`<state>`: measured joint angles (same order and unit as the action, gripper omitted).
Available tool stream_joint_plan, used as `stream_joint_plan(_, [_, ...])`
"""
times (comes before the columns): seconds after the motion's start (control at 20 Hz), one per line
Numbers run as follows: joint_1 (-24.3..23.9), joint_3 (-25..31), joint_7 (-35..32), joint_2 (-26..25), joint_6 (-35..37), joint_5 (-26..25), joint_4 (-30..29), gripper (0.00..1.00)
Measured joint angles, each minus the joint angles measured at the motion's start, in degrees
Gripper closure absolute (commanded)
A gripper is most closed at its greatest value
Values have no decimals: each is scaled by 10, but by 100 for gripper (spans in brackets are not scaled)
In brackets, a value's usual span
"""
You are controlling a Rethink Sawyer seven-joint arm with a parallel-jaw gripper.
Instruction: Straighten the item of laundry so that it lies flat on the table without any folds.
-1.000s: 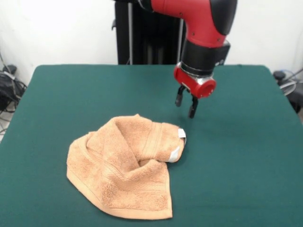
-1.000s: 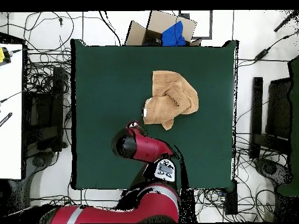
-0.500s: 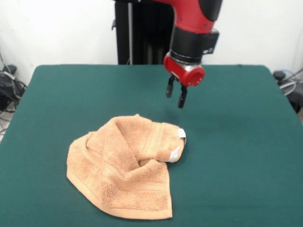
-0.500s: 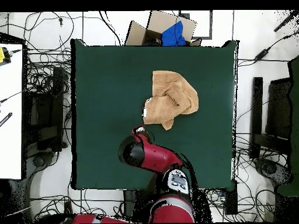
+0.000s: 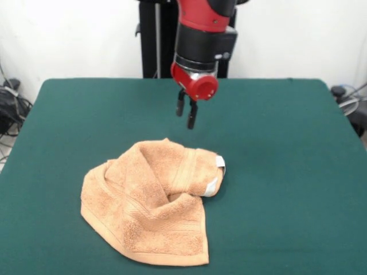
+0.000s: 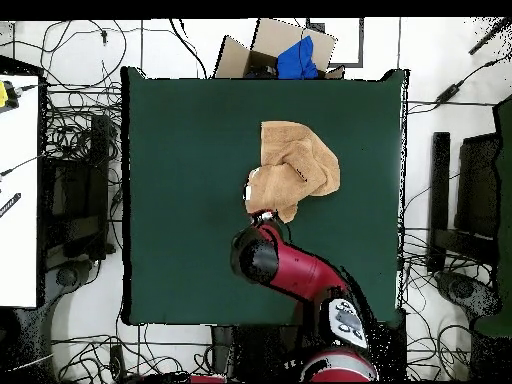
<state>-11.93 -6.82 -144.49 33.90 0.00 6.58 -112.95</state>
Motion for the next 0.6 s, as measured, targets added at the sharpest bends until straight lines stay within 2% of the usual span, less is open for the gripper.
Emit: stream_joint_plan(0.6, [10,0,0,14,20,13,16,0])
